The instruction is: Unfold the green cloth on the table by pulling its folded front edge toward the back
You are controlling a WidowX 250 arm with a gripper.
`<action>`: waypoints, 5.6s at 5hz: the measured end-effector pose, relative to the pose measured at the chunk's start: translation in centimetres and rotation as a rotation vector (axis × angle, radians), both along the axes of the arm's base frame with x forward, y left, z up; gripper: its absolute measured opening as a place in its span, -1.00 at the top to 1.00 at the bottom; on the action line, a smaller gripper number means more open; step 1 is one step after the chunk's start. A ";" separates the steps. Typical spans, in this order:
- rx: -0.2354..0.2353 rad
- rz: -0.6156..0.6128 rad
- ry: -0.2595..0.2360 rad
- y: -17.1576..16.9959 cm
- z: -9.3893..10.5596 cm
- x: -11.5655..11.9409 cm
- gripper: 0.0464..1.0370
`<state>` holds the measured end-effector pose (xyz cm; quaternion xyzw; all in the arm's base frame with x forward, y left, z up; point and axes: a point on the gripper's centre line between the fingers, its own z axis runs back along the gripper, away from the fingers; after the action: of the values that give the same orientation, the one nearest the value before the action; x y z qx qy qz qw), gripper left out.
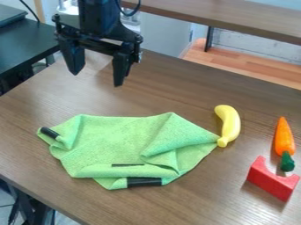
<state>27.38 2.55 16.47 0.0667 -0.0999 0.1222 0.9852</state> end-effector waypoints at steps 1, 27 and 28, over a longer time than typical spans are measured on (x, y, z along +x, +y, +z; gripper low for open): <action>-0.002 -0.001 0.018 -0.1 -0.5 0.0 -0.92; -0.278 -0.575 0.064 4.0 -10.4 8.6 0.96; -0.282 -0.478 0.070 5.4 -10.5 10.5 0.96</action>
<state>37.90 7.97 6.01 -0.0925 -0.0609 -0.1032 0.9885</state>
